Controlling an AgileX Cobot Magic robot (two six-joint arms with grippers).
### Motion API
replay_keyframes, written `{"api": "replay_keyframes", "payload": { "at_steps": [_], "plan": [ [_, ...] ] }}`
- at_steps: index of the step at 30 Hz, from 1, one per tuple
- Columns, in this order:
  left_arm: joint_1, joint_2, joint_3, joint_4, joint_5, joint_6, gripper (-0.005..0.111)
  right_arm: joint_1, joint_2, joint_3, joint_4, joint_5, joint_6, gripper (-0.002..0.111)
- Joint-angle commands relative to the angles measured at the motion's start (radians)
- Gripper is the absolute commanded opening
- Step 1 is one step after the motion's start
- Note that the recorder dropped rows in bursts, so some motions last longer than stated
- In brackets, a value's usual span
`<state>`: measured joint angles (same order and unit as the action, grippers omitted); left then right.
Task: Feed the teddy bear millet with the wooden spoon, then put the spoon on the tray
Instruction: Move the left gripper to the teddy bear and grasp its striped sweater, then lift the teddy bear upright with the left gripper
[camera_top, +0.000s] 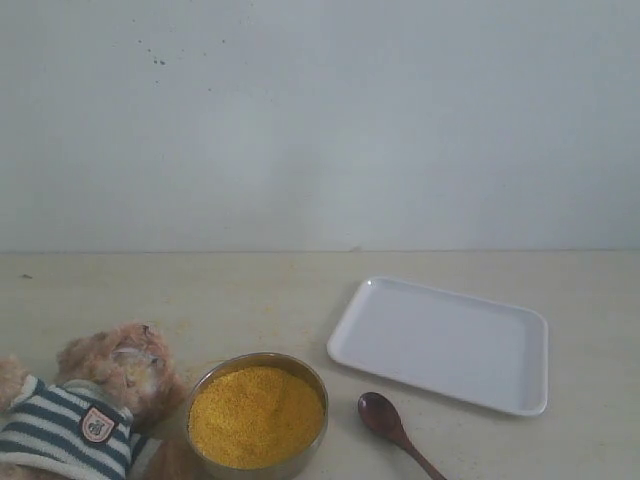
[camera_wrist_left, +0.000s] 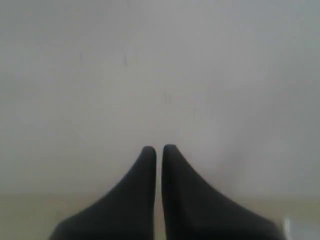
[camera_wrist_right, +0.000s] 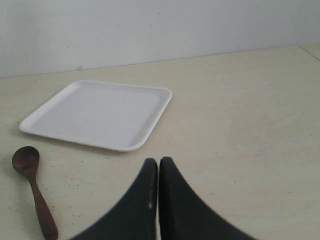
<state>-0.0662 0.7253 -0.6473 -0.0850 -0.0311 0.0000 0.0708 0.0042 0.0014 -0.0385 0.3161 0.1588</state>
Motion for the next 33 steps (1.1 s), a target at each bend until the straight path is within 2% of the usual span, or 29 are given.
{"api": "replay_keyframes", "payload": {
  "at_steps": [1,3,5,11,17,20,23,25,29,30,33],
  "plan": [
    [-0.004,0.264,-0.259,0.018,0.706,0.096,0.004,-0.002,-0.004,-0.001,0.002,-0.012,-0.005,0.000],
    [-0.004,0.327,-0.324,0.015,0.829,0.170,0.004,-0.002,-0.004,-0.001,0.002,-0.012,-0.005,0.000],
    [-0.004,0.353,-0.360,0.017,0.897,0.194,0.004,-0.002,-0.004,-0.001,0.002,-0.012,-0.005,0.000],
    [0.002,0.344,-0.364,0.019,1.060,0.209,0.004,-0.002,-0.004,-0.001,0.002,-0.041,-0.005,0.000],
    [0.002,0.423,-0.250,-0.016,0.916,0.251,0.004,-0.002,-0.004,-0.001,0.002,-0.041,-0.005,0.000],
    [0.002,0.475,-0.211,-0.008,0.890,0.271,0.006,-0.002,-0.004,-0.001,0.002,-0.041,-0.005,0.000],
    [0.002,0.520,-0.201,-0.008,0.898,0.248,0.021,-0.002,-0.004,-0.001,0.002,-0.041,-0.005,0.000],
    [0.002,0.548,-0.201,-0.012,0.890,0.241,0.041,-0.002,-0.004,-0.001,0.002,-0.041,-0.005,0.000],
    [0.002,0.603,-0.201,-0.012,0.883,0.155,0.099,-0.002,-0.004,-0.001,0.002,-0.041,-0.005,0.000],
    [0.002,0.617,-0.201,-0.012,0.883,0.143,0.110,-0.002,-0.004,-0.001,0.002,-0.041,-0.005,0.000],
    [0.002,0.653,-0.201,-0.036,0.887,0.138,0.108,-0.002,-0.004,-0.001,0.002,-0.041,-0.005,0.000]
  ]
}}
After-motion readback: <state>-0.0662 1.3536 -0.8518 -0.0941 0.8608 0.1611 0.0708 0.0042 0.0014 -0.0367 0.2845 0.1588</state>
